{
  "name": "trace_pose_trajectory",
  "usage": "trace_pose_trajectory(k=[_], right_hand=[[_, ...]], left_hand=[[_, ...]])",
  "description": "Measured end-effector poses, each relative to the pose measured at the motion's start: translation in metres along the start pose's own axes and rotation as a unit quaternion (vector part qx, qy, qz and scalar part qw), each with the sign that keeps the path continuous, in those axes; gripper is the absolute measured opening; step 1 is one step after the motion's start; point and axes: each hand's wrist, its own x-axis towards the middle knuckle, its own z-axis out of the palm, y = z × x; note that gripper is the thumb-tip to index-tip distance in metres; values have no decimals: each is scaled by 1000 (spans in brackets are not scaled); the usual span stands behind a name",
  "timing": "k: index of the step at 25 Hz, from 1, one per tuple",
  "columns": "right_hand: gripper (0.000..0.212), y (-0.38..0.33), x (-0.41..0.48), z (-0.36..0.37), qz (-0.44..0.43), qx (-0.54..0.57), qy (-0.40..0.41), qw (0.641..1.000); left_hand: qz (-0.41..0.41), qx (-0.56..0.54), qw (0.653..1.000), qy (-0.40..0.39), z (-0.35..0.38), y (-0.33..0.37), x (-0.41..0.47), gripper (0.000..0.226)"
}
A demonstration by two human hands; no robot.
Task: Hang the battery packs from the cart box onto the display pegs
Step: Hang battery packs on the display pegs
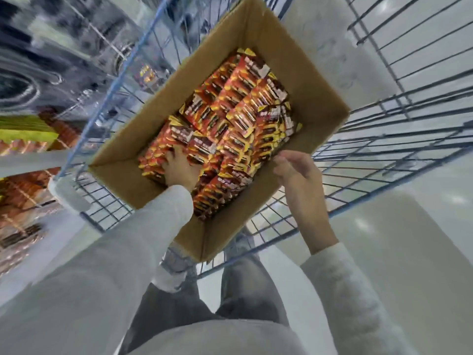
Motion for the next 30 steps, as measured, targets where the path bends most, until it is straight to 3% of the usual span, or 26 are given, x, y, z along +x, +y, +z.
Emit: trace_pose_trajectory(k=[4,9,12,15,18,22,25,30], right_hand=[[22,-8,32,12,24,-7,-20,999],[44,-10,113,46,51,-151,-47,986],[63,-3,156,60,91,-249,-81,961],[86,12,182,63,138,-267,-98,949],[104,30,190,66,127,-217,-70,965],[89,35,181,63,98,-175,-24,979],[64,26,171,60,91,-188,-58,976],[35,8,130,45,-3,-195,-133,972]], left_hand=[[-7,53,998,34,3,7,-1,63],[18,-158,987,33,-17,-12,-30,22],[25,-256,965,51,-41,-12,-71,13],[1,-399,917,19,-67,-12,-111,16],[-49,-520,853,-3,-74,-20,-140,23],[-126,-612,780,-32,-68,-27,-166,26],[-157,-659,733,-54,-69,-28,-178,31],[-116,-673,728,-61,-87,-31,-193,34]])
